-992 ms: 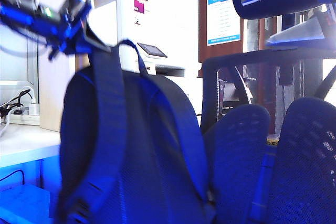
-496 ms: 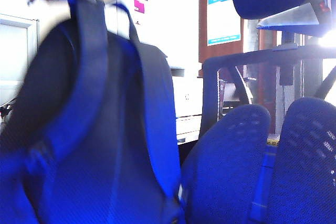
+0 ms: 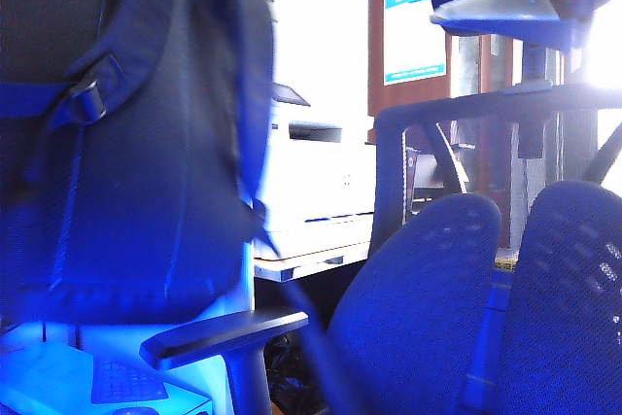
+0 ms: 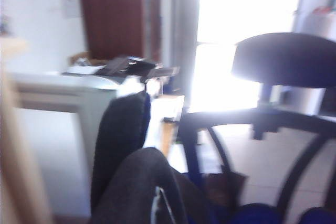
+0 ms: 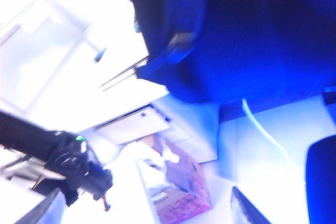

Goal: Grab the backpack from the chair and place it on the desk.

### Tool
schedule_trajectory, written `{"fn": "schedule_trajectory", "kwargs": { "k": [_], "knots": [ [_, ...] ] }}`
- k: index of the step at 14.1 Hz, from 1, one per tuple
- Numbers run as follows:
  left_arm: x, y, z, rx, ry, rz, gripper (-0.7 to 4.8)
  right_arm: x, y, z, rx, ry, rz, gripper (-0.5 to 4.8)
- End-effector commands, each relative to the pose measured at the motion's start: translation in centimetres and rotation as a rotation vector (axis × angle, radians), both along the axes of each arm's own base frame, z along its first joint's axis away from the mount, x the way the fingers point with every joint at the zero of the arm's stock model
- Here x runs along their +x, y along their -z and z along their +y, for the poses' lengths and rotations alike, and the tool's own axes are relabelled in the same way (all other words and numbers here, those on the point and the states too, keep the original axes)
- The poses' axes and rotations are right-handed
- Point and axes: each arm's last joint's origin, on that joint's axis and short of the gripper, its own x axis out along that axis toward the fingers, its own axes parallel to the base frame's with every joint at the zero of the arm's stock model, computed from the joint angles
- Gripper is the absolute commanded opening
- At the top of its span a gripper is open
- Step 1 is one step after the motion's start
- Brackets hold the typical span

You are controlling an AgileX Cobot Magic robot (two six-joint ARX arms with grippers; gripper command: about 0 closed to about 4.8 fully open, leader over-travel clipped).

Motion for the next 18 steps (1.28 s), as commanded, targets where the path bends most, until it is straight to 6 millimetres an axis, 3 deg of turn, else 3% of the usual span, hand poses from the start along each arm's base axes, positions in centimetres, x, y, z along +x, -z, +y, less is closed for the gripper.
{"fn": "schedule_trajectory", "kwargs": {
  "k": [1,5,7,16,18],
  "knots": [
    [-3.2,-5.3,2.6,0.019,-0.112,-0.230,-0.06,-0.2,-0.8,0.6,0.034,-0.029,-0.061,3.99],
    [-6.2,-9.0,6.3,0.043,-0.289,-0.351,-0.06,-0.2,-1.2,0.6,0.054,-0.032,-0.081,3.99],
    [-6.5,-9.2,7.7,0.057,-0.356,-0.372,-0.06,-0.2,-1.2,0.7,0.059,-0.034,-0.067,3.99],
    [-2.8,-10.5,15.1,0.125,-0.581,-0.473,-0.06,-0.2,-0.9,0.7,0.045,-0.011,-0.035,3.98],
    [-2.3,-10.6,17.9,0.147,-0.659,-0.481,-0.06,-0.2,-0.9,0.7,0.045,-0.009,-0.034,3.86]
  ]
}}
